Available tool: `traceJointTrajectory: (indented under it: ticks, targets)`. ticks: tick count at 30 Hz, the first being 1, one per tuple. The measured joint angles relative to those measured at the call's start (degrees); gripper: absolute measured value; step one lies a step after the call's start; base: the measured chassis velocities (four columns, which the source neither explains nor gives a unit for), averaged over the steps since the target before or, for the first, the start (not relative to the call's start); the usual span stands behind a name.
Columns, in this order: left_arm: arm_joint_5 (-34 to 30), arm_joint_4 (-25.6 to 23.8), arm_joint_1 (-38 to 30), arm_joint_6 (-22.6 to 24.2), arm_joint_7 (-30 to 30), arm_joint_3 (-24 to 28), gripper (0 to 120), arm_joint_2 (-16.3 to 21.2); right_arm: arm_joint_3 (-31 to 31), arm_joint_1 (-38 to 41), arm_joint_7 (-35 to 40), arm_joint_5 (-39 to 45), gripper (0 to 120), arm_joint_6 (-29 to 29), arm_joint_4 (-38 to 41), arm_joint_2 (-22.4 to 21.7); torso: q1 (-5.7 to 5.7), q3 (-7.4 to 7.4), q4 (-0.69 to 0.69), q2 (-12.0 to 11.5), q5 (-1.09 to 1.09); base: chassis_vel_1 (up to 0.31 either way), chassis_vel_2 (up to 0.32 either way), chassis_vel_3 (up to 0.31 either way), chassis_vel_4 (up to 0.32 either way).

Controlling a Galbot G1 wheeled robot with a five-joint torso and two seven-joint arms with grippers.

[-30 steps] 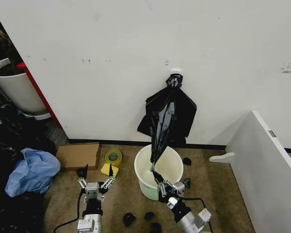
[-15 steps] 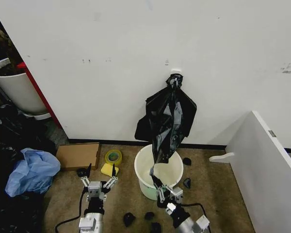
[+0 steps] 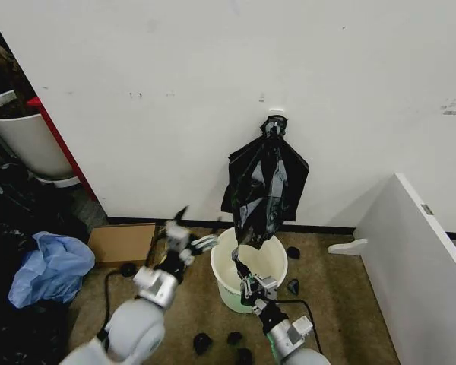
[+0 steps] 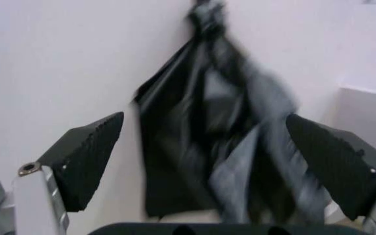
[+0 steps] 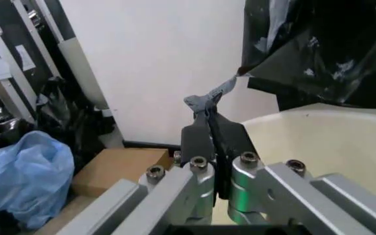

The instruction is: Place the garbage bag over the trash bin.

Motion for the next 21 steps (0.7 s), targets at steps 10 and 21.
traceJointTrajectory:
  ticks: [10, 21]
  targets:
    - [-14.52, 6.29, -45.64, 18.47, -4.88, 31.71, 94, 4.24, 2.04, 1.67, 0.27, -0.74, 0, 0.03, -2.28, 3.06, 0.01, 0.00, -0.03, 0.00, 0.02, 0.000, 0.000, 0.000, 0.000]
    - [-22.24, 8.28, -55.84, 34.90, -9.02, 35.63, 69, 2.62, 3.74, -0.88, -2.12, -2.16, 0, 2.02, -2.75, 3.35, 0.00, -0.01, -0.01, 0.00, 0.00, 0.000, 0.000, 0.000, 0.000]
